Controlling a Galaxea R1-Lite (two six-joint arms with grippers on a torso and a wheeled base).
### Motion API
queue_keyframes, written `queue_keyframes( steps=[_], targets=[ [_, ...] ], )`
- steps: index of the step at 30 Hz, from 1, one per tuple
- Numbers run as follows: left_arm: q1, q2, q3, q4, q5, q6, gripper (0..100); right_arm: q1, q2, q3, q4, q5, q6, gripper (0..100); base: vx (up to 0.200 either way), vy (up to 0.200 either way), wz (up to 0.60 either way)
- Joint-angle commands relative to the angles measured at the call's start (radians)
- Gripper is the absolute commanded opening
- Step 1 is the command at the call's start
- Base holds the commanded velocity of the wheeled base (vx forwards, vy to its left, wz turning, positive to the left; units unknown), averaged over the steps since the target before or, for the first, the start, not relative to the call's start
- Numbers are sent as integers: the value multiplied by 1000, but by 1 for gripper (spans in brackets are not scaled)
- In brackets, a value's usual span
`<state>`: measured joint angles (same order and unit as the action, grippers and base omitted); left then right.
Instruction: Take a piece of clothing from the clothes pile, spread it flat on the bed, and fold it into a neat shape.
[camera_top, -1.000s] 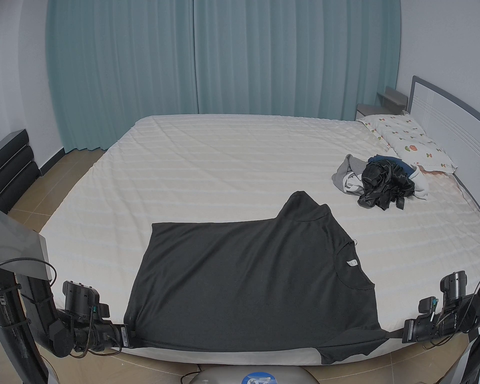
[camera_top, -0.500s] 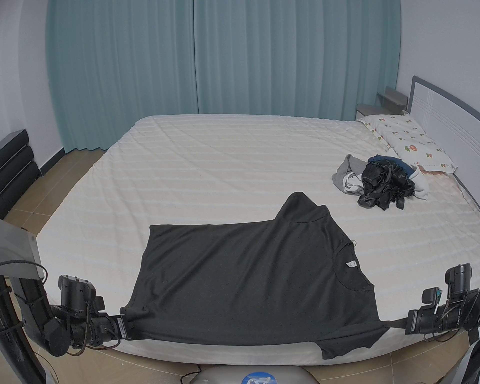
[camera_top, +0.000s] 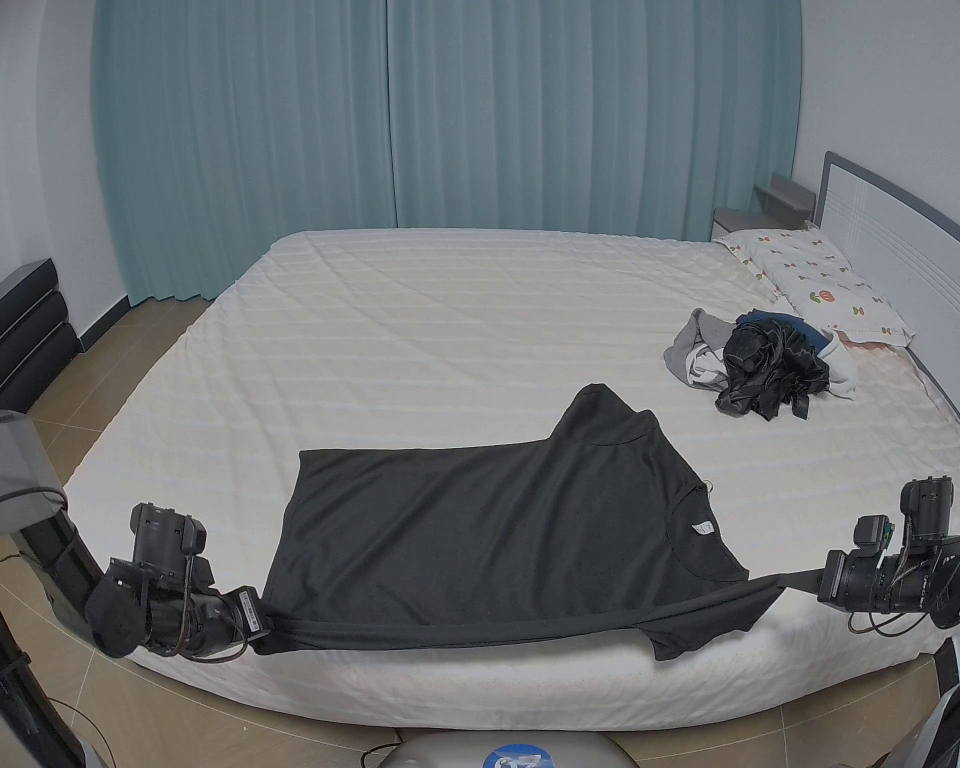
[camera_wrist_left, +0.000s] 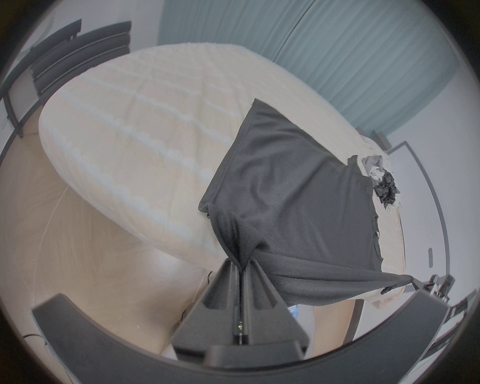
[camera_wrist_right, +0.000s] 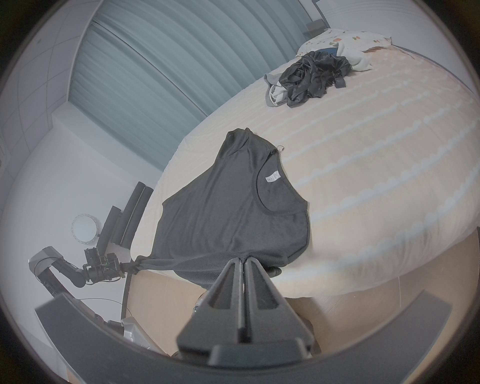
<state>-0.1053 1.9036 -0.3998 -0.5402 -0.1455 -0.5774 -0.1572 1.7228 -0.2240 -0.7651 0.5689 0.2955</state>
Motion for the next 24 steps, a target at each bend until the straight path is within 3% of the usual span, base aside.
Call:
queue_keyframes(
  steps=[1,2,6,16,24],
  targets=[
    [-2,-63,-202,194,-2,-76,0,13,9,-29,0,0,11,0,0,0,0],
    [-1,-64,-243,273,-3,-93,0,13,8,-29,1,0,11,0,0,0,0],
    [4,-52,-291,379,-5,-93,0,13,6,-24,1,0,11,0,0,0,0],
    [6,22,-326,385,-6,-105,0,16,31,-37,-5,0,10,0,0,0,0],
    [21,100,-445,385,-8,-240,0,25,112,-104,-11,-9,17,0,0,0,0]
  ],
)
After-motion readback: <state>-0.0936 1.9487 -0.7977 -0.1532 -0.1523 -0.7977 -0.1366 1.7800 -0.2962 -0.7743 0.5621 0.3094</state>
